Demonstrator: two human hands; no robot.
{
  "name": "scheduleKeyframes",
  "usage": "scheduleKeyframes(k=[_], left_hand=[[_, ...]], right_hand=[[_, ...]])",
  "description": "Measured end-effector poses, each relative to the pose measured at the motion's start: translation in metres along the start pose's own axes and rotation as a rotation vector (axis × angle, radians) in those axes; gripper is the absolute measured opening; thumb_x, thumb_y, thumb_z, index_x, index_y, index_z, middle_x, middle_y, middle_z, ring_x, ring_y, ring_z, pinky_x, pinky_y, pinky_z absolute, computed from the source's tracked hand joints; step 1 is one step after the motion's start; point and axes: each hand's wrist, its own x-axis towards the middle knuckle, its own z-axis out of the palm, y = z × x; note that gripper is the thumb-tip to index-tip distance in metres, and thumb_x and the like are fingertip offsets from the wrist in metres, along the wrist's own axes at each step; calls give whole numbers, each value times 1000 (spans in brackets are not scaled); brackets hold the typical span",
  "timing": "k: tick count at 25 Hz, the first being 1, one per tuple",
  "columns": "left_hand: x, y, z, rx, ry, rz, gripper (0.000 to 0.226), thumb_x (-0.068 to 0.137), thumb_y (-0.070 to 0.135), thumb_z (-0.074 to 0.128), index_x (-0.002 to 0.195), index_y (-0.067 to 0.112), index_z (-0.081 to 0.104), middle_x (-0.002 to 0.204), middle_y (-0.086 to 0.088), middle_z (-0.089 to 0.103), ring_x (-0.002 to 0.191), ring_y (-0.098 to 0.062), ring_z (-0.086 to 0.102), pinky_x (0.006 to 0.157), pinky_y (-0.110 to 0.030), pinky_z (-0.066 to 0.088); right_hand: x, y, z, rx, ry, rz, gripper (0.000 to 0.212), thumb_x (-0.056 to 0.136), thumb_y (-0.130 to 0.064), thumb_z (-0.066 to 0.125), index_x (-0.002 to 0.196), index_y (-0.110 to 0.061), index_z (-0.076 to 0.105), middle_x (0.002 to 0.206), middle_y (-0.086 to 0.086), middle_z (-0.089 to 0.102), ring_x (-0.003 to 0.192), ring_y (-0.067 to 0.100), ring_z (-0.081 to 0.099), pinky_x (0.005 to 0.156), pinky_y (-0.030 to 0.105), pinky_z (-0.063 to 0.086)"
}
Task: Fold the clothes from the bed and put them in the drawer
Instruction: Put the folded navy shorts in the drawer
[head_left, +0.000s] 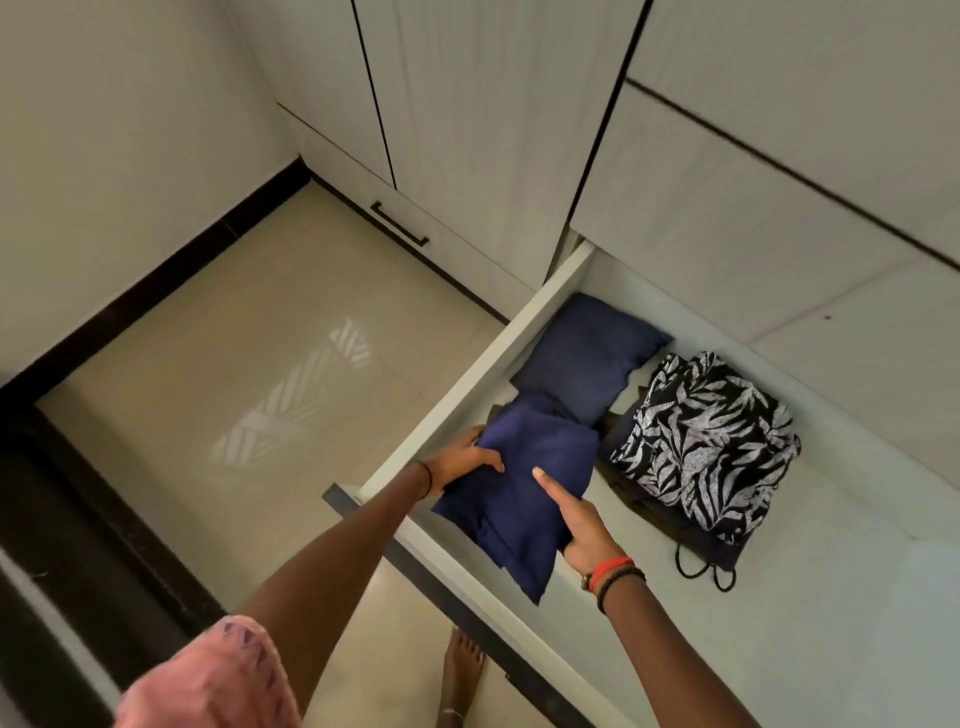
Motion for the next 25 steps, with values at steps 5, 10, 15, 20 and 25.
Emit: scheduleKeyframes(k=[5, 10, 15, 20, 25], left_hand=[[54, -36, -15, 137, 84, 1, 80, 59, 26, 67, 136, 19, 45, 127, -4, 58, 118, -20, 54, 101, -34, 43], [76, -67, -22, 387, 254, 57, 57, 81, -2, 61, 134, 6, 45, 129, -14, 56, 120, -27, 53, 99, -36, 44], [77, -81, -16, 467, 359, 27, 54, 84, 5, 62, 133, 7, 40, 132, -14, 54, 121, -31, 52, 100, -41, 44], [49, -68, -2, 549, 360, -13, 54, 89, 13, 55, 139, 12, 35, 139, -12, 41, 124, -32, 46, 103, -43, 41], [-4, -46, 3, 524, 351, 74, 52, 95, 23, 51, 143, 15, 30, 142, -11, 34, 123, -32, 48, 104, -42, 41]], right_hand=[[44, 23, 2, 87, -38, 43, 42, 81, -23, 74, 119, -11, 62, 111, 4, 71, 107, 25, 64, 86, 37, 53], [67, 40, 4, -32, -10, 112, 40, 87, -13, 65, 125, -9, 53, 124, 9, 62, 114, 27, 56, 89, 39, 50], [75, 38, 8, -188, 93, 118, 47, 86, -14, 66, 128, -5, 46, 131, 8, 56, 118, 28, 52, 101, 42, 44], [53, 25, 17, -533, 311, -4, 57, 85, -15, 69, 131, -1, 41, 133, 17, 52, 120, 34, 52, 97, 38, 44], [17, -2, 39, -584, 374, -112, 68, 86, -27, 69, 140, -2, 35, 141, 18, 44, 127, 34, 46, 99, 37, 42]])
